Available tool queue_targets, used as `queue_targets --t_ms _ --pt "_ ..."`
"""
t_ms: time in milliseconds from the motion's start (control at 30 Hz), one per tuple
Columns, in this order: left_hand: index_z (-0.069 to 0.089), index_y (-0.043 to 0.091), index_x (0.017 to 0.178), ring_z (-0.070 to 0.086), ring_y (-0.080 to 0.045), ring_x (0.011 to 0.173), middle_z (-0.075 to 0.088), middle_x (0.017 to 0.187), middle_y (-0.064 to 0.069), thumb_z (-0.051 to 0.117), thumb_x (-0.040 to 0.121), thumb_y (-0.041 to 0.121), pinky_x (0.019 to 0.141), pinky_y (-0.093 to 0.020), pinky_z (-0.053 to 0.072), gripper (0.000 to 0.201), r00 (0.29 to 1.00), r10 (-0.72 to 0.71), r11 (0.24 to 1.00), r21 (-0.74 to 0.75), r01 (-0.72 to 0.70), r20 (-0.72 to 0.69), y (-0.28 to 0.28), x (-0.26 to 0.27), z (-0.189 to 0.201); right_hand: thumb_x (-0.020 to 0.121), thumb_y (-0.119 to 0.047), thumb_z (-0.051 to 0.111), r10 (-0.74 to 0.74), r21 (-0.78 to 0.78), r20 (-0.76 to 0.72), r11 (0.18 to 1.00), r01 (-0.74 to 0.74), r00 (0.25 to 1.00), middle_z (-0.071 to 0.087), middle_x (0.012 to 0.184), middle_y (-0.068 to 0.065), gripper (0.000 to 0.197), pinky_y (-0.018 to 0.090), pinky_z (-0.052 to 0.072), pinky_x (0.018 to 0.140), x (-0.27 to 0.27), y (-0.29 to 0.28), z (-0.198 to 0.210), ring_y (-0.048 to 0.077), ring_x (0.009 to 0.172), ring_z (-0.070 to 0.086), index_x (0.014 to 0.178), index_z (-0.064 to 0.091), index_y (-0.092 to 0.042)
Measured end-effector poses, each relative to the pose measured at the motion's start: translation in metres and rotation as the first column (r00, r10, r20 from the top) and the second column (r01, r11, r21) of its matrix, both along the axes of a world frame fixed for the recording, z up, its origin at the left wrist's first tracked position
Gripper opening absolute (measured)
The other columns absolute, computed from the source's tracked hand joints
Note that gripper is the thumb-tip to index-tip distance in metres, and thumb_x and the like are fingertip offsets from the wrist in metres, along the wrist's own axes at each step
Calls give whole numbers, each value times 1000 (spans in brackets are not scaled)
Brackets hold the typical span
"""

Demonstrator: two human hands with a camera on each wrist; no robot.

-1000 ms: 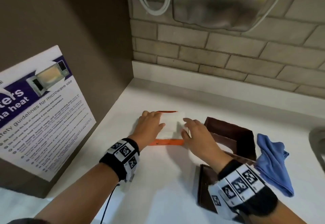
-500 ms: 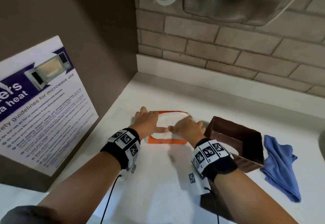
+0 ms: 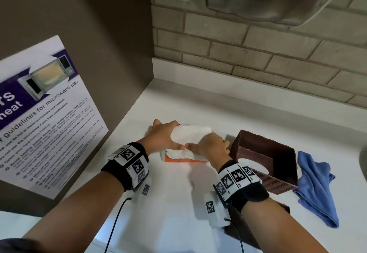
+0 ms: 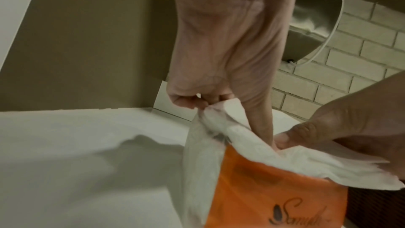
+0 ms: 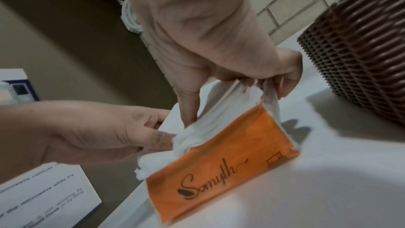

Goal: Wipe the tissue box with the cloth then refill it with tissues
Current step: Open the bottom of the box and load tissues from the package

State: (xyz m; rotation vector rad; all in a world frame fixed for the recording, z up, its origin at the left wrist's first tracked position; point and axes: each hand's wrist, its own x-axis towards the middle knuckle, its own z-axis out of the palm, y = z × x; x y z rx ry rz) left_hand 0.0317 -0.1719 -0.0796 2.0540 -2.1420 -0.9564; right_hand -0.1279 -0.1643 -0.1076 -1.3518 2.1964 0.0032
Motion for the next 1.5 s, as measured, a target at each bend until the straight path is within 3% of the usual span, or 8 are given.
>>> queue_targets --t_ms 433,700,833,1033,1167,1300,1400,1500 --pt "33 59 128 34 -22 102 63 97 13 70 53 65 93 -42 38 83 990 -130 991 -40 128 -49 1 12 2 39 -52 82 -47 -147 553 977 152 832 49 114 0 92 46 51 91 -9 25 26 26 112 50 119 38 -37" --pt "57 43 112 31 -12 111 44 111 3 84 58 52 93 -27 33 60 966 -71 997 -28 66 -248 -2 25 25 58 -24 90 38 -221 819 941 255 572 63 110 0 74 44 55 88 -27 44 49 19 102 63 118 46 -22" --pt "60 38 103 54 -11 108 55 113 8 80 71 38 83 -15 43 38 863 9 1000 8 -5 -504 9 35 39 59 -28 90 67 -251 863 917 310 500 67 111 3 72 44 57 85 -35 46 60 21 100 66 119 49 -22" --pt "38 35 134 62 -9 112 63 122 -1 70 73 57 102 -28 45 73 703 120 993 93 -78 -701 21 33 41 66 -27 86 103 -232 924 917 325 368 70 114 6 67 45 56 87 -41 38 73 22 101 69 124 55 -16" --pt "24 35 136 59 13 99 62 112 18 45 86 56 82 -7 45 58 692 151 988 126 -88 -706 29 28 48 74 -27 80 137 -243 936 918 312 325 71 113 5 54 41 55 89 -40 36 88 21 101 69 122 57 -15" --pt "30 46 132 48 -6 127 53 134 13 32 61 92 112 -32 32 85 634 206 978 172 -115 -745 34 26 50 80 -30 74 126 -210 949 936 284 288 71 115 5 51 38 53 93 -41 37 100 21 104 68 125 58 -13" --pt "34 43 123 57 -16 119 57 131 -5 35 50 95 104 -32 40 90 495 274 960 208 -186 -824 34 22 57 83 -34 71 80 -142 971 951 276 224 70 116 6 50 38 49 97 -45 38 108 22 106 67 125 59 -11" --pt "43 38 131 58 -22 116 59 126 -4 20 73 81 103 -35 41 76 388 308 946 238 -219 -869 37 12 68 85 -38 67 22 -62 988 962 266 151 70 117 7 48 37 50 95 -48 44 121 23 107 67 125 60 -11"
